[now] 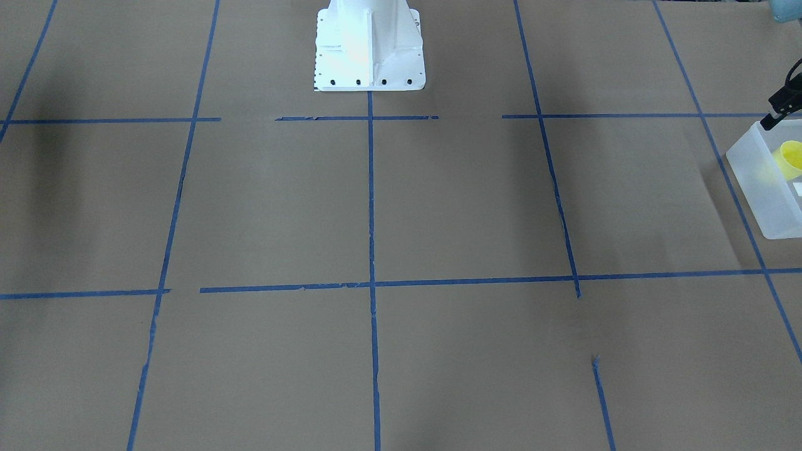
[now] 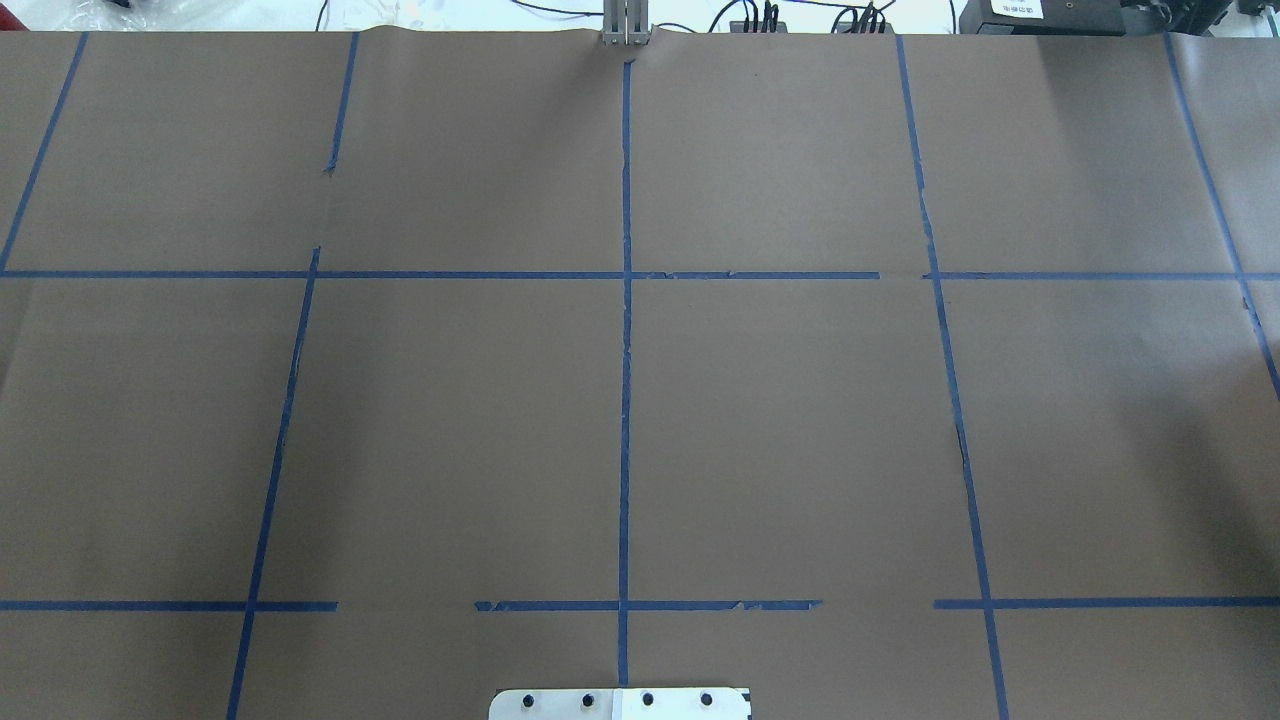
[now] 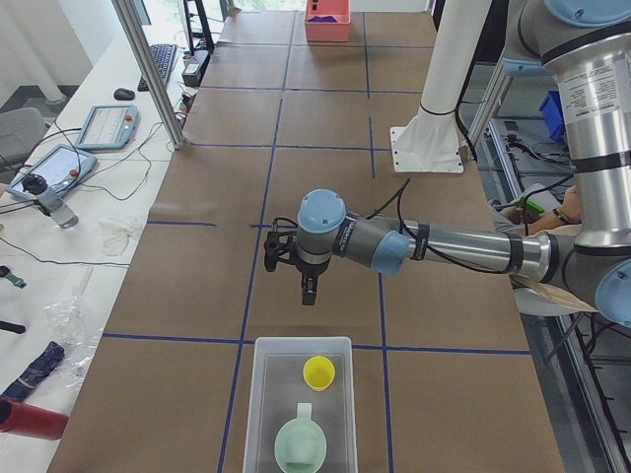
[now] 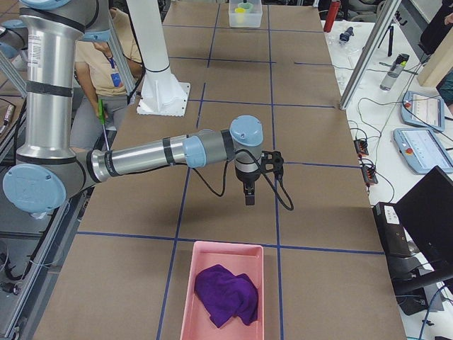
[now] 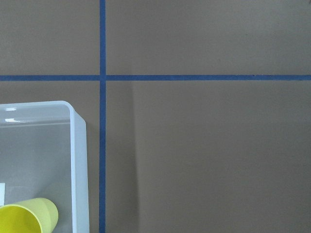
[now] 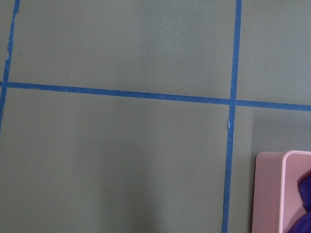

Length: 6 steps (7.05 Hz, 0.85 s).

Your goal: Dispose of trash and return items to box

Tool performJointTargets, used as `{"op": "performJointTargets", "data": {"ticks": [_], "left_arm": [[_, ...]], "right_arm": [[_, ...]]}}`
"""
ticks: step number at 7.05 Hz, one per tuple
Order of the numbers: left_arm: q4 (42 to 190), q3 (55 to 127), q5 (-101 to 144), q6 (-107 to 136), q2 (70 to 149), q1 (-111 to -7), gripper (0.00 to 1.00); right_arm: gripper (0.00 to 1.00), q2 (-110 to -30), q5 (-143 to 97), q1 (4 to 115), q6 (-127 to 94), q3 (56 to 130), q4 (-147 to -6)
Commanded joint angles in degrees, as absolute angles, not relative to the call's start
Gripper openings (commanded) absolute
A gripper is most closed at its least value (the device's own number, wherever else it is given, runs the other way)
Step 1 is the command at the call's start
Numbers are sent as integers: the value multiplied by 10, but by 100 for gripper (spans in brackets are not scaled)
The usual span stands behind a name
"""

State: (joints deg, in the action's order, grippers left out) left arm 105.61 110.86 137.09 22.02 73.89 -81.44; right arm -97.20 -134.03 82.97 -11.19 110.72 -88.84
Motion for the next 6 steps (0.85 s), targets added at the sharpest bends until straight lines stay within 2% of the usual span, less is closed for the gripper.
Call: {"op": "performJointTargets", "data": {"ticks": [1, 5, 6], "left_arm": [[1056, 1121, 1374, 222, 713, -813, 100], [1054, 1149, 1372, 217, 725, -878, 100], [1054, 1151, 1372, 212, 729, -855, 100]], "right_arm": [[100, -977, -1341, 830, -112, 1107, -889], [100, -976, -1345, 822, -106, 1104, -889], [100, -972, -1345, 818, -105, 1104, -888]]}}
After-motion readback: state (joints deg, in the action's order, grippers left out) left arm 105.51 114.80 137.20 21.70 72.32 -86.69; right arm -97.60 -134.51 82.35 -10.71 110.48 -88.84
